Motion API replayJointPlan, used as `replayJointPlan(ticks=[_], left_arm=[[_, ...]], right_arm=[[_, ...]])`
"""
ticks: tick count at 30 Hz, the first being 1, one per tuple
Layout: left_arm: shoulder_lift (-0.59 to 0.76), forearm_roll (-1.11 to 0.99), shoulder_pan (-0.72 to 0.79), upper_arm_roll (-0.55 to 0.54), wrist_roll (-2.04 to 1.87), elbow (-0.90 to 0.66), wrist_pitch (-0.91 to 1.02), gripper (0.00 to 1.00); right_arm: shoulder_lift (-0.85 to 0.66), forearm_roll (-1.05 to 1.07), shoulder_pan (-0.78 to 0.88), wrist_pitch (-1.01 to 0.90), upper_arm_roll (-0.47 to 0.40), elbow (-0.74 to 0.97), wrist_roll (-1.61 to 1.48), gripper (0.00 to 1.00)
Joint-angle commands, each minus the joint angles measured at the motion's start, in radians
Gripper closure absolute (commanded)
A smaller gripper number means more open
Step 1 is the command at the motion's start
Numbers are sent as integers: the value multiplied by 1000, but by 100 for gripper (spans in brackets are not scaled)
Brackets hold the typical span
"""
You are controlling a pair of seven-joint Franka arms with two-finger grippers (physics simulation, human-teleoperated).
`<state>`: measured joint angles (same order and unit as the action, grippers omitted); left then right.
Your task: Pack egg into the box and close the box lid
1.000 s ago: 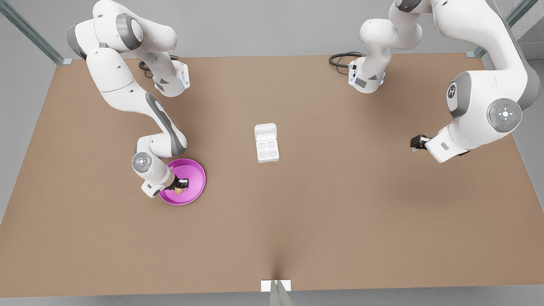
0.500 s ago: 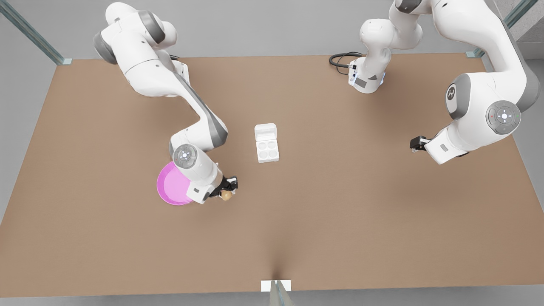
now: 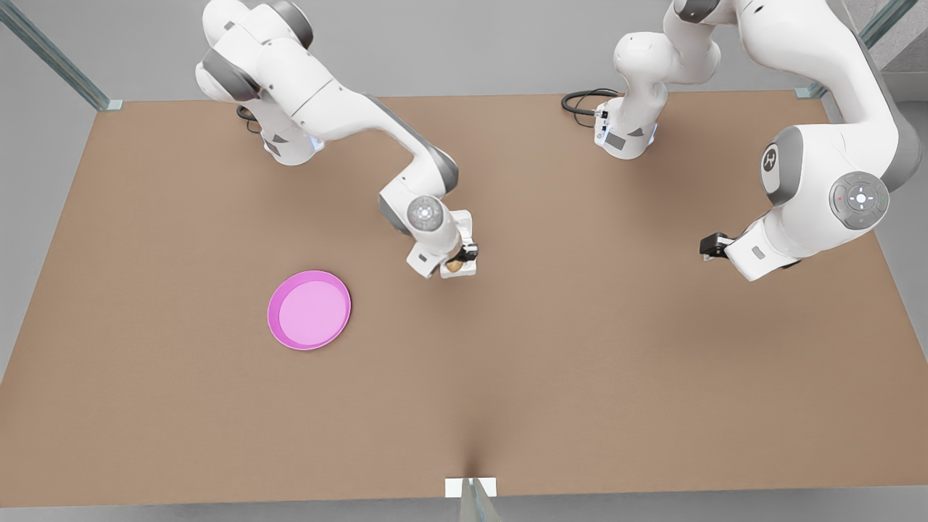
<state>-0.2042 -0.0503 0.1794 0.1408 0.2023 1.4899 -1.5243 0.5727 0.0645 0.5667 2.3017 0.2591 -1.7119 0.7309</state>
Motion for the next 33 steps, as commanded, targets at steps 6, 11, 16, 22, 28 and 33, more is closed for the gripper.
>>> replayJointPlan(ticks=[6, 11, 16, 22, 28, 33], left_arm=[[-3, 0, 0, 0, 0, 0, -5, 0], [-4, 0, 0, 0, 0, 0, -7, 0], [-8, 0, 0, 0, 0, 0, -5, 0], [-8, -2, 0, 0, 0, 0, -5, 0], [-53, -5, 37, -6, 3, 3, 42, 0], [-81, -10, 118, -3, -9, 3, 142, 0]], right_arm=[[-37, -17, 30, 71, 23, -109, 674, 60], [-36, -19, 36, 71, 23, -114, 685, 58], [-37, -20, 32, 42, 23, -97, 680, 0], [-51, -135, -94, -243, 20, 242, 342, 0], [-320, -115, -597, -600, -127, 282, -752, 0], [-312, -175, -682, -817, -126, 339, -732, 0]])
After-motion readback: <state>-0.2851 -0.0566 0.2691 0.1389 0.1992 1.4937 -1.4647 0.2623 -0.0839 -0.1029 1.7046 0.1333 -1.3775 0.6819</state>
